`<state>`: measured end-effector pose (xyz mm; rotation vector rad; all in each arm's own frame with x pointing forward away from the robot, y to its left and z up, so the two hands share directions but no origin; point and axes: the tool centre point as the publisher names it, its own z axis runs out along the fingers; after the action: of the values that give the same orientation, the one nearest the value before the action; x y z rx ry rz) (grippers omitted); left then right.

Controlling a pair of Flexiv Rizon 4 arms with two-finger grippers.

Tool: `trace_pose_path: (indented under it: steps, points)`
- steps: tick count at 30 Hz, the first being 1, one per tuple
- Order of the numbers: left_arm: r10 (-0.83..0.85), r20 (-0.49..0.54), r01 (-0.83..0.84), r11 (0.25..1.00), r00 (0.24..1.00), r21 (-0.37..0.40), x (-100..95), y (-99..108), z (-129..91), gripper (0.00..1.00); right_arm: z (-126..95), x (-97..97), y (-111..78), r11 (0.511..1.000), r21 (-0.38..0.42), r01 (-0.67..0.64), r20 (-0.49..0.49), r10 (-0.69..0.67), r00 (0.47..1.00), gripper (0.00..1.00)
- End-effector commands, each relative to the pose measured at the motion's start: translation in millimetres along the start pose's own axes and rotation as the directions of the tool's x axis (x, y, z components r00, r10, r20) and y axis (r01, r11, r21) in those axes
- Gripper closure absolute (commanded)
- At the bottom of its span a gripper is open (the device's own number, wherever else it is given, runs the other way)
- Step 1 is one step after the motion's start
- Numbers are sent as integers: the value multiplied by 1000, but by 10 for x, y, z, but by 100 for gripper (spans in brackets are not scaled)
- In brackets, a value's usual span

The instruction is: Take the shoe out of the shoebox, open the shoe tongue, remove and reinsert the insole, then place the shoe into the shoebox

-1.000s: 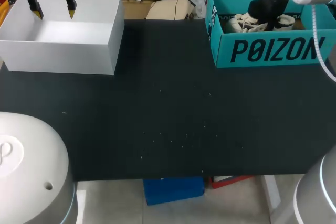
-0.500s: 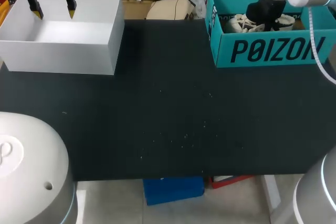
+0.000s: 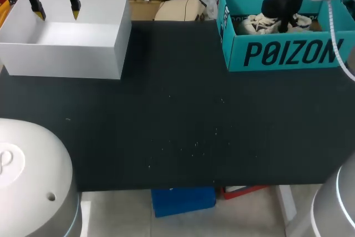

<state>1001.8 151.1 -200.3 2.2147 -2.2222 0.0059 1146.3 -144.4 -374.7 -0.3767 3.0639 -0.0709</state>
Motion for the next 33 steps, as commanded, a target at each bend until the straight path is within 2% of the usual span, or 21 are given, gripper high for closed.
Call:
trace_pose_path:
  steps: [1, 7, 12, 19, 25, 33]
  points:
    - [-2, 3, 2, 1000, 1000, -1, 7, 5, -4, 0, -510, 106, 1, 1000, 28, -11, -4, 11, 1000, 100]
    - [-2, 3, 2, 1000, 1000, -1, 7, 5, -4, 0, -1072, 108, -35, 997, 74, -26, -18, 27, 999, 100]
    - [-2, 3, 2, 1000, 1000, -1, 7, 5, -4, 0, -1633, 105, -5, 993, 104, -60, 0, 60, 998, 100]
    - [-2, 3, 2, 1000, 1000, -1, 7, 5, -4, 0, -2276, 289, 213, 984, 129, -122, 41, 117, 992, 100]
    - [-2, 3, 2, 1000, 1000, -1, 7, 5, -4, 0, -2587, 593, 485, 982, 130, -140, 48, 135, 990, 100]
    - [-2, 3, 2, 1000, 1000, -1, 7, 5, -4, 0, -2563, 998, 964, 979, 100, -175, 57, 170, 984, 100]
